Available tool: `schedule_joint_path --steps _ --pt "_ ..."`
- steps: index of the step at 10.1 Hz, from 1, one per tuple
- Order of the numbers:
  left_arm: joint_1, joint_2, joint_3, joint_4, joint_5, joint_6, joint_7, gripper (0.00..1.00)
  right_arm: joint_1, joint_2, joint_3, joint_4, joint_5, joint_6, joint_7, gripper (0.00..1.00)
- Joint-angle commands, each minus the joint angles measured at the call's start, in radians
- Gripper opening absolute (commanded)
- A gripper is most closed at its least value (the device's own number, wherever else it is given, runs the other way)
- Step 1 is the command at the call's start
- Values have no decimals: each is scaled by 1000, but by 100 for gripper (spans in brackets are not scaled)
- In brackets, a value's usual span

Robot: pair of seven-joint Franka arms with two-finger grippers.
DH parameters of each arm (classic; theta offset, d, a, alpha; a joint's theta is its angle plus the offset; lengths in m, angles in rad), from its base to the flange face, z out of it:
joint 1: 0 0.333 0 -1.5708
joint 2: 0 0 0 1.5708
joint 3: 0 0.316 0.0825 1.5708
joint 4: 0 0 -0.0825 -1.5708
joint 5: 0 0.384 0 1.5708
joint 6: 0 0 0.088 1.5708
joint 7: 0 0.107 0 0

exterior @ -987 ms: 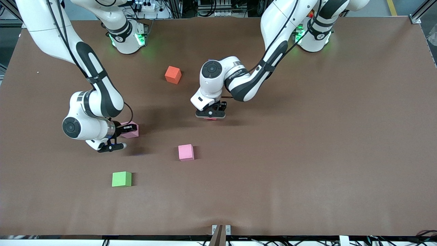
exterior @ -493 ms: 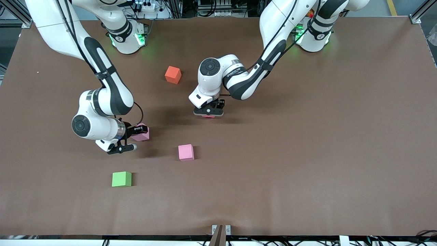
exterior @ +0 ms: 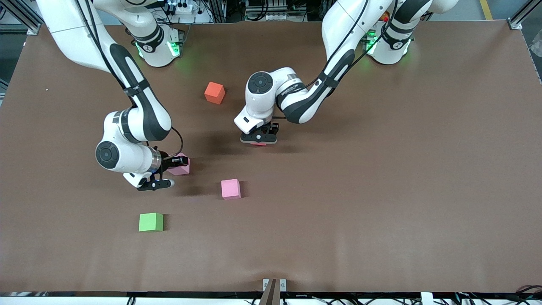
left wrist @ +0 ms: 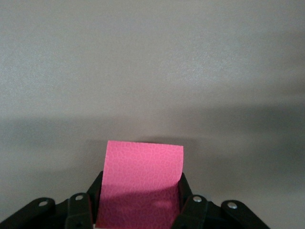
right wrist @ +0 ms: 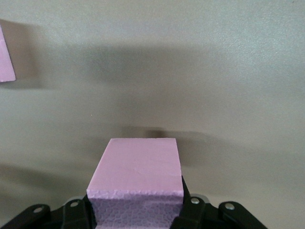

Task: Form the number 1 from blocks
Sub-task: 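Carry red beside cyan with the left gripper while the right gripper carries pink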

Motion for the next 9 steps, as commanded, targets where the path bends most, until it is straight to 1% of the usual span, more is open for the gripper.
schedule_joint_path --steps 1,4,5,6,7,9 --pt "1 -3 -7 -8 33 -9 -44 99 6 -4 2 2 17 -8 11 0" --pt "4 -5 -10 2 25 -8 -90 100 23 -6 2 -9 17 -16 22 0" --pt "4 -9 -10 5 20 -8 -92 100 37 -7 3 -11 17 -17 31 0" --pt "5 -21 -13 7 19 -9 -110 100 73 -10 2 -11 17 -16 75 0" --pt "14 -50 -28 7 17 -12 -139 100 124 -12 2 -9 17 -13 143 0" --pt "72 -156 -28 2 19 -130 -142 100 184 -20 3 -9 17 -14 205 0"
